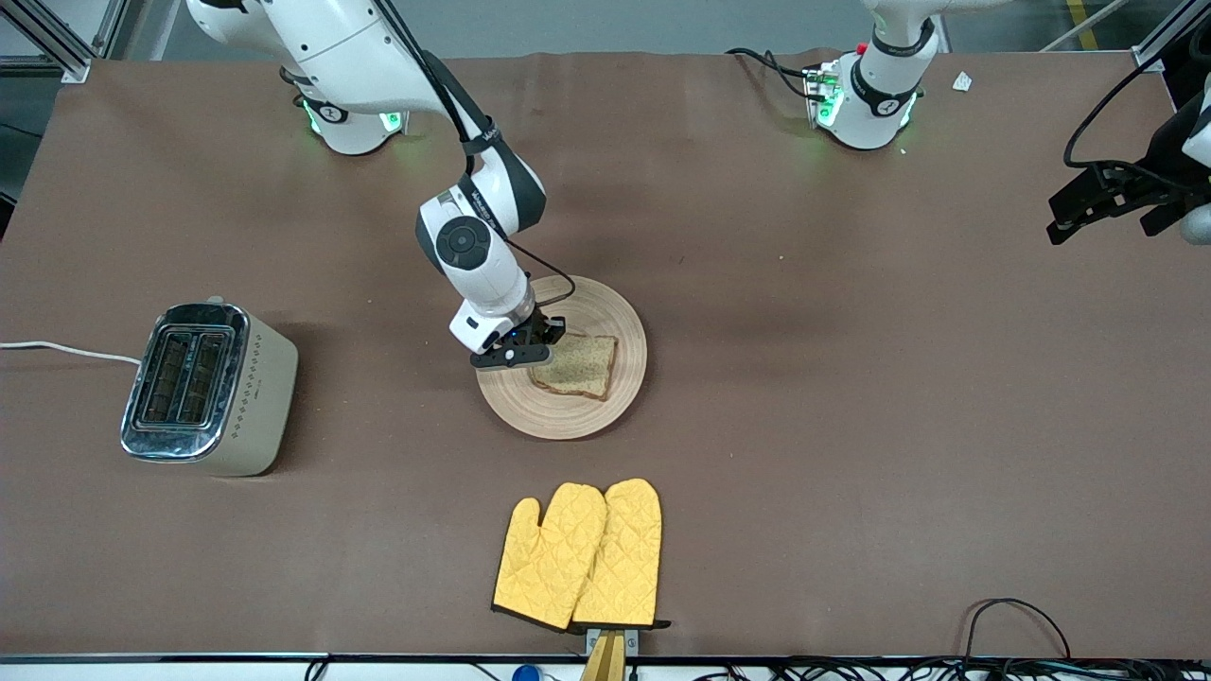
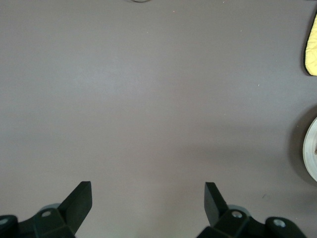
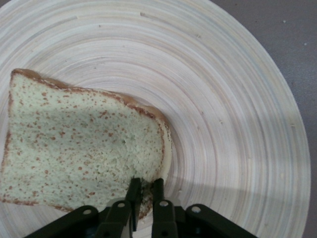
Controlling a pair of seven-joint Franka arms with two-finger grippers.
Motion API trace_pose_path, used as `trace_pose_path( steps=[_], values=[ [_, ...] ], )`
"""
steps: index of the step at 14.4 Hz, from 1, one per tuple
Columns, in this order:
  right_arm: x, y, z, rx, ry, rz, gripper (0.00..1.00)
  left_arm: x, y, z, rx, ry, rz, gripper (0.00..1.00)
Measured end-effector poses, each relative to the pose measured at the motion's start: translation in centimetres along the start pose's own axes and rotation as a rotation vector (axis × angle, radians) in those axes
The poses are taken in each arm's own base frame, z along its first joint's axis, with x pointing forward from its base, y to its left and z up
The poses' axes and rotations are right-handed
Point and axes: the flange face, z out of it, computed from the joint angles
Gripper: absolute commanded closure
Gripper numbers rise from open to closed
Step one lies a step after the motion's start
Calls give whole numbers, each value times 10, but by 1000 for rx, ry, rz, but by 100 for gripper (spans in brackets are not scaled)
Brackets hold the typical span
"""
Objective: Move plate and put bread in toaster
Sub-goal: 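Lower the right gripper onto the bread slice and close it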
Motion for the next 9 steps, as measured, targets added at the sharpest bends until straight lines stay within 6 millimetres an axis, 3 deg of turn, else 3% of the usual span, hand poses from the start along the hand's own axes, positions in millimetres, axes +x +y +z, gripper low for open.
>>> trace_pose_path(
  steps=[1, 9],
  values=[
    [0, 0, 0, 0, 0, 0, 100, 0, 0, 0, 0, 2, 0, 0],
    [0, -1, 0, -1, 1, 0, 100, 5, 1, 6, -2, 4, 0, 0]
  ],
)
